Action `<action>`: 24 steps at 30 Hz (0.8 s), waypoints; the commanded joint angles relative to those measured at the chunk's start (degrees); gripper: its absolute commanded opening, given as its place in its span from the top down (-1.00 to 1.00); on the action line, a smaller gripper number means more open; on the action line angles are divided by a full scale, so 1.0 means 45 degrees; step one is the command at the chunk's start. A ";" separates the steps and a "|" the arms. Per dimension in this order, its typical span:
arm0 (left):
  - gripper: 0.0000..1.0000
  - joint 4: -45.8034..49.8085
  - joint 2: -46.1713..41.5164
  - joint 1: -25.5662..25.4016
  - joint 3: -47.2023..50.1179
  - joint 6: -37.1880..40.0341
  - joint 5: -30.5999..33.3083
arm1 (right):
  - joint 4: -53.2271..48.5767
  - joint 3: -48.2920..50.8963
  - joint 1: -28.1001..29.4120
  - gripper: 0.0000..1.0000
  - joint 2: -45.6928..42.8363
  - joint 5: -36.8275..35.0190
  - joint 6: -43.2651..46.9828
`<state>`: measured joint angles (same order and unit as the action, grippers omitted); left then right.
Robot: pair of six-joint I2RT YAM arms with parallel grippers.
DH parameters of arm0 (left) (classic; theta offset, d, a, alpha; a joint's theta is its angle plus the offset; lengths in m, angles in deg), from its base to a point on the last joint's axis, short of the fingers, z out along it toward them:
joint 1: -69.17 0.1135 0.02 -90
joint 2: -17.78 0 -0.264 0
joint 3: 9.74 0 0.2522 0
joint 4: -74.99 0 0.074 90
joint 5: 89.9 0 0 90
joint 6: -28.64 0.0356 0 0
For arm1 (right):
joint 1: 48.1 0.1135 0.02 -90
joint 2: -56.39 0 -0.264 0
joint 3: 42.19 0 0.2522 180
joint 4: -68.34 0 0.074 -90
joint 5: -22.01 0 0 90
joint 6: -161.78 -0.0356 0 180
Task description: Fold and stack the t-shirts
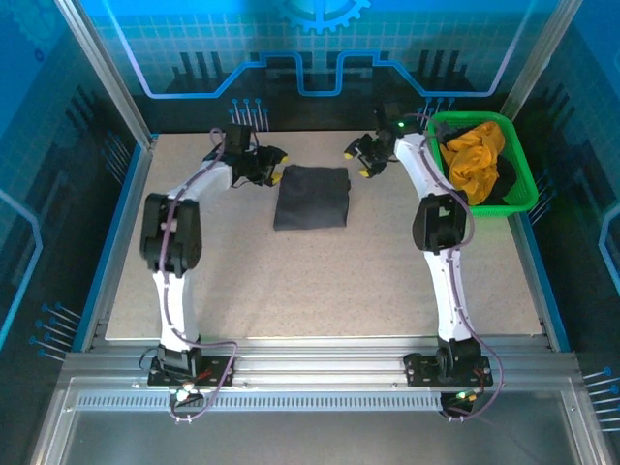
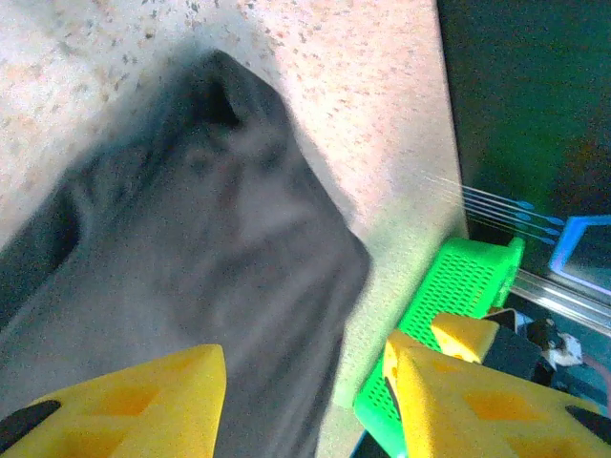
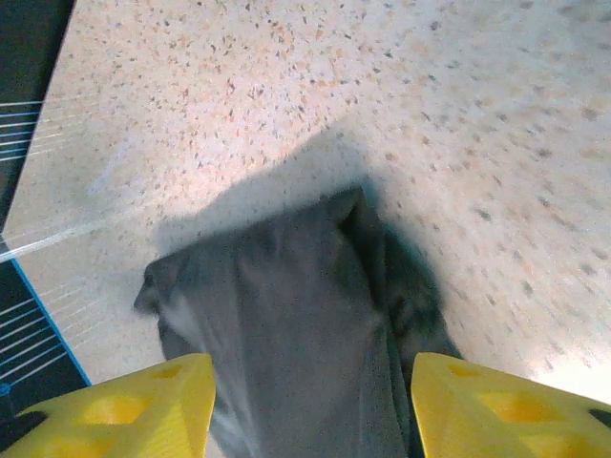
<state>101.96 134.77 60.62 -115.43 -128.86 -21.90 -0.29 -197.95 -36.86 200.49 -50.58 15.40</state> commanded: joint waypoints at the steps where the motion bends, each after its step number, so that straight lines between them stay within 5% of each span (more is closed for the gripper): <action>1: -0.02 0.0104 -0.2654 -0.0599 0.2004 -0.0498 0.0700 | 0.0615 0.2871 0.0113 0.11 -0.3186 0.0400 0.0353; 3: -0.02 -0.0154 -0.3552 -0.1210 0.3318 -0.1116 0.0832 | 0.1748 0.5458 0.0405 0.28 -0.4752 0.0689 0.0106; 6: -0.15 -0.1260 -0.4705 -0.2370 0.5428 -0.3055 0.1354 | 0.3405 0.9013 0.0933 0.29 -0.7047 0.0820 -0.0143; 13: -0.43 -0.5378 -0.4064 -0.4673 0.7419 -0.6763 0.4060 | 0.8294 1.6582 0.1585 -0.21 -1.2792 0.1246 -0.1144; 18: -0.54 -0.6817 -0.2470 -0.5394 0.7071 -0.7985 0.5316 | 0.7727 1.8717 0.1396 -0.24 -1.4891 0.1637 -0.1010; 24: -0.39 -0.7261 -0.0597 -0.5825 0.6266 -0.9083 0.6157 | 0.7043 1.9908 0.0766 -0.22 -1.6671 0.1824 -0.0941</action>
<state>73.50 129.09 35.17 -84.87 -165.19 1.33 31.75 -109.60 -31.85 128.38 -44.12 11.16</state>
